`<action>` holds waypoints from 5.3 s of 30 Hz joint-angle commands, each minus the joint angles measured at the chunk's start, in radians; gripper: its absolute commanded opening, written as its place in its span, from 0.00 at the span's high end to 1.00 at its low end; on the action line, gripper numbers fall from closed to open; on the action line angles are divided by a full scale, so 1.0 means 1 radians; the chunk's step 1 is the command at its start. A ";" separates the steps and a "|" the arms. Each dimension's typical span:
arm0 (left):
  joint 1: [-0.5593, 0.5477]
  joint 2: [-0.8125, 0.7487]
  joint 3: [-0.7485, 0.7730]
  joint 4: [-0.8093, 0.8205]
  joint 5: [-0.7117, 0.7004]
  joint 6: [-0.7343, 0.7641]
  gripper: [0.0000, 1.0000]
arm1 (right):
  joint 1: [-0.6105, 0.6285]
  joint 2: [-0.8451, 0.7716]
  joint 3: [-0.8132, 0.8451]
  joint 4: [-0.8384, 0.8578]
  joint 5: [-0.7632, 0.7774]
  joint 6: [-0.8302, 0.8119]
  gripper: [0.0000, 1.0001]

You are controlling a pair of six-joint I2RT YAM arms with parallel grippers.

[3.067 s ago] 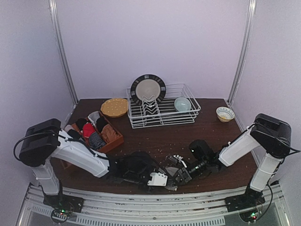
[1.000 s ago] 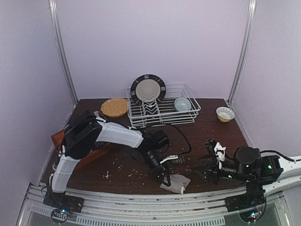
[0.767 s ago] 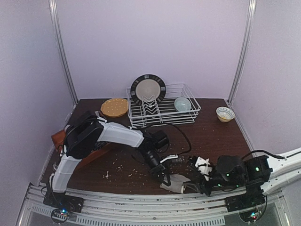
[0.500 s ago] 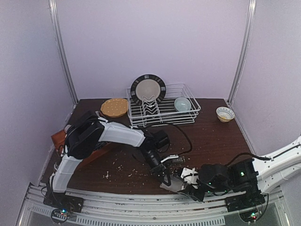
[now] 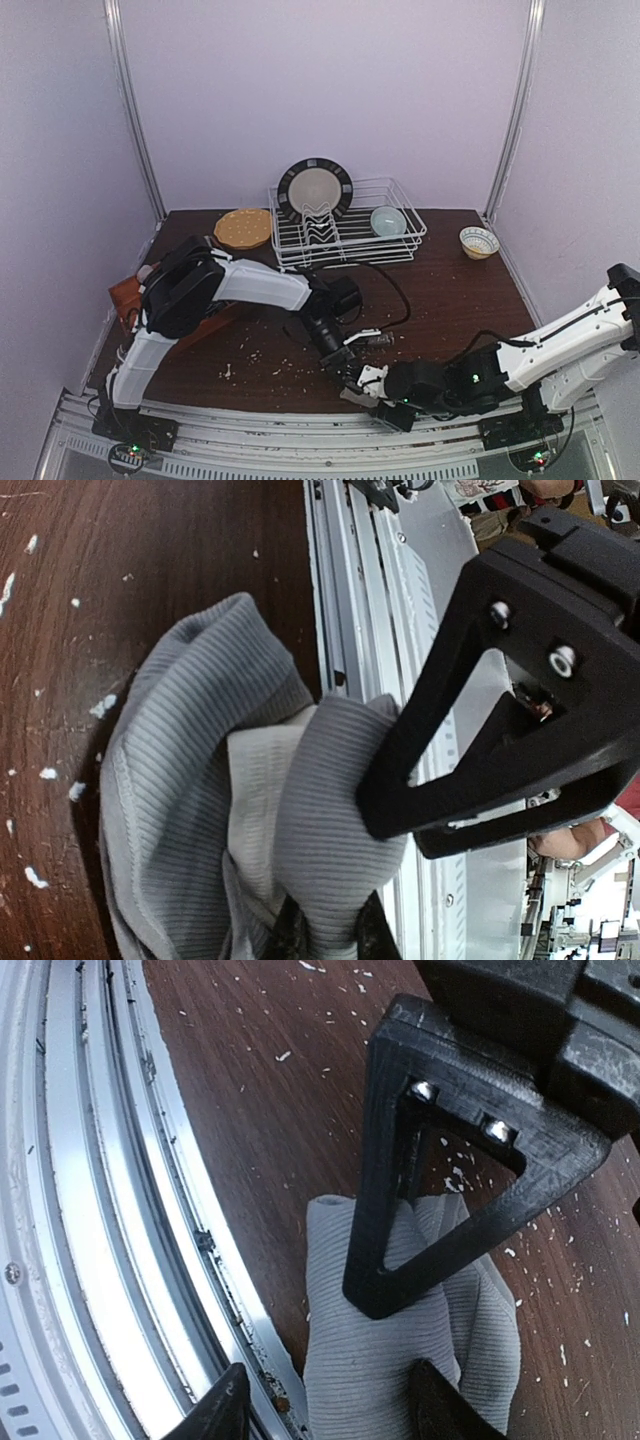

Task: Roll the underwear
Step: Roll the underwear at the center of the board, then pick up the underwear from the center of the board.

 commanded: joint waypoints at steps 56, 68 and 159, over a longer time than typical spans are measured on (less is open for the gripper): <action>-0.243 -0.728 -0.840 0.898 -1.215 -1.118 0.07 | -0.519 0.320 -0.384 0.933 -0.803 0.804 1.00; -0.200 -0.614 -0.786 0.859 -1.043 -1.387 0.46 | -0.557 0.576 -0.392 1.343 -0.739 0.963 1.00; 0.900 -1.390 -0.892 -0.141 -1.095 -1.032 1.00 | -0.450 -0.150 -0.096 0.391 -0.578 0.302 0.14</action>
